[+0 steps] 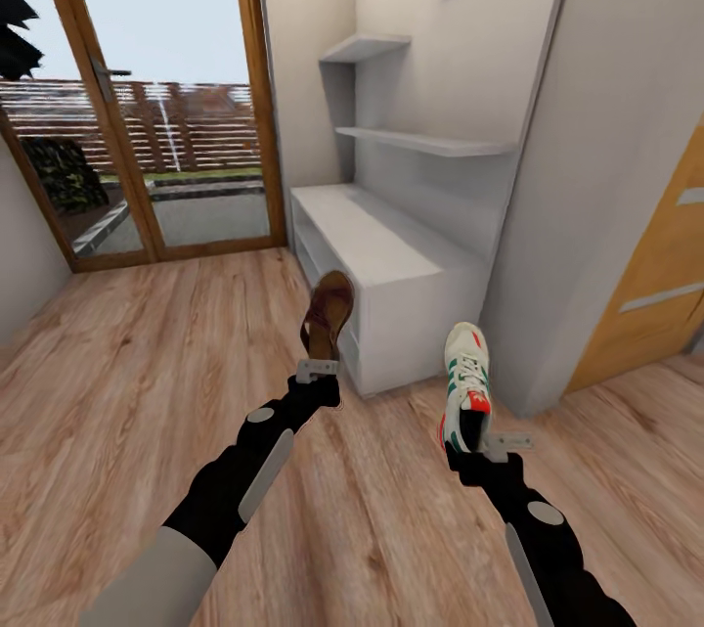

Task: Pick up the two gym shoes and the two sandals from the corridor floor and place them onto the hallstand (shoe rack) in the corridor, making sure they are on the rack and not on the floor. Arrange them so the two gym shoes are next to each other and the two sandals are next to each other.

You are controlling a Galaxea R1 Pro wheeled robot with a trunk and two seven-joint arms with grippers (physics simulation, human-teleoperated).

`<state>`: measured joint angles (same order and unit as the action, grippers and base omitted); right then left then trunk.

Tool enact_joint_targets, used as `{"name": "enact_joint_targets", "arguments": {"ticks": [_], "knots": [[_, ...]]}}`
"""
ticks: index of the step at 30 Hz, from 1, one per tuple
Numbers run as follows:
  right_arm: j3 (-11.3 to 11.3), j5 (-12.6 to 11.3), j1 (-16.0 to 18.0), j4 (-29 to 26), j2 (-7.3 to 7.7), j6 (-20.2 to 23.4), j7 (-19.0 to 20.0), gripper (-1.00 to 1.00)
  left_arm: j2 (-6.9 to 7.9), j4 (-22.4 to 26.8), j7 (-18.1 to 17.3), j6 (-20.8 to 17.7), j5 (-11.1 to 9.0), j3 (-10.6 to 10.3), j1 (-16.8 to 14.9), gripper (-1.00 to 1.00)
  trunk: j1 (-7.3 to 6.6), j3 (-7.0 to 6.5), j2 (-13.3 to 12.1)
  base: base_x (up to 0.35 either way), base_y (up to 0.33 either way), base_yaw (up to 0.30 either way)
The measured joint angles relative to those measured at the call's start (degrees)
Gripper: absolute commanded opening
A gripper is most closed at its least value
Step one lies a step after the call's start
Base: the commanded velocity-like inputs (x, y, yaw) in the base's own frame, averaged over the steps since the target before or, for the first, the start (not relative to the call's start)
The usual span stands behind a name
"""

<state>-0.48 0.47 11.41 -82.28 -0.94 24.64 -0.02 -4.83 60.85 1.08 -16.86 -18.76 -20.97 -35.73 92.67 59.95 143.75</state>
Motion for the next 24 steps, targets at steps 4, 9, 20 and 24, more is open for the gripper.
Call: {"name": "enact_joint_targets", "arguments": {"ticks": [4,9,20,24], "knots": [[0.0,0.0,0.0,0.0,0.00,0.0,0.0,-1.00,0.00,0.0,0.0,0.0,0.0,0.0,0.0,-1.00,0.00,-0.26,0.0,0.345,0.027,0.224],[0.0,0.0,0.0,0.0,0.00,0.0,0.0,-1.00,0.00,0.0,0.0,0.0,0.0,0.0,0.0,-1.00,0.00,-0.58,0.0,0.314,0.142,0.209],[0.0,0.0,0.0,-0.1,0.01,0.0,0.0,-1.00,-0.01,0.0,0.0,0.0,0.0,0.0,0.0,-1.00,0.04,-0.71,0.0,0.060,0.042,0.024],[0.0,0.0,0.0,-0.1,0.00,0.0,0.0,-1.00,0.00,0.0,0.0,0.0,0.0,0.0,0.0,-1.00,0.04,-0.71,0.0,0.001,0.001,0.141]]}}
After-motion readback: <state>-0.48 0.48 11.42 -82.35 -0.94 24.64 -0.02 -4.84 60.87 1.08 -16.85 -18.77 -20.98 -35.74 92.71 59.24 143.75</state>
